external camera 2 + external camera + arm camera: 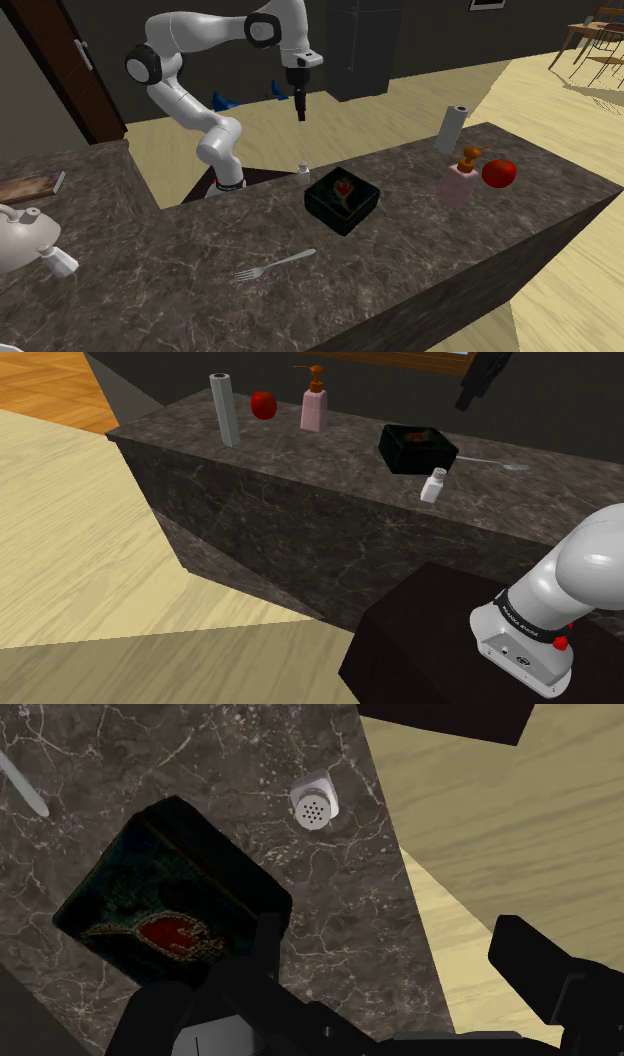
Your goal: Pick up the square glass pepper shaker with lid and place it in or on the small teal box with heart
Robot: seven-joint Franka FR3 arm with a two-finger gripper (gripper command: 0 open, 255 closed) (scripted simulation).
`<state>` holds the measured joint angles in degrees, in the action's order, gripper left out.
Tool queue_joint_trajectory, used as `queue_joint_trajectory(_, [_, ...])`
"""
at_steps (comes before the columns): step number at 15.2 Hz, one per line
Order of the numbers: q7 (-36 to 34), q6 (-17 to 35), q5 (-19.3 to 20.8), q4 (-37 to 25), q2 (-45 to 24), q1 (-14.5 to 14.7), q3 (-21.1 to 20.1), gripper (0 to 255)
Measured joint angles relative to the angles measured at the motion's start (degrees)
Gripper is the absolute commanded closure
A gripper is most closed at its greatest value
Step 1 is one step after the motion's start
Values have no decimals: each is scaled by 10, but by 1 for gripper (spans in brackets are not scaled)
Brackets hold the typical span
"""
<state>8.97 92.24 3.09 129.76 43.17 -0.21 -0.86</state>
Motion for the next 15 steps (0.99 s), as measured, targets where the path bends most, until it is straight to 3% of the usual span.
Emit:
queue_joint_trajectory(3, [5, 22, -1, 34, 15, -1, 8, 0])
queue_joint_trajectory(15, [68, 239, 0, 299, 95, -24, 102, 0])
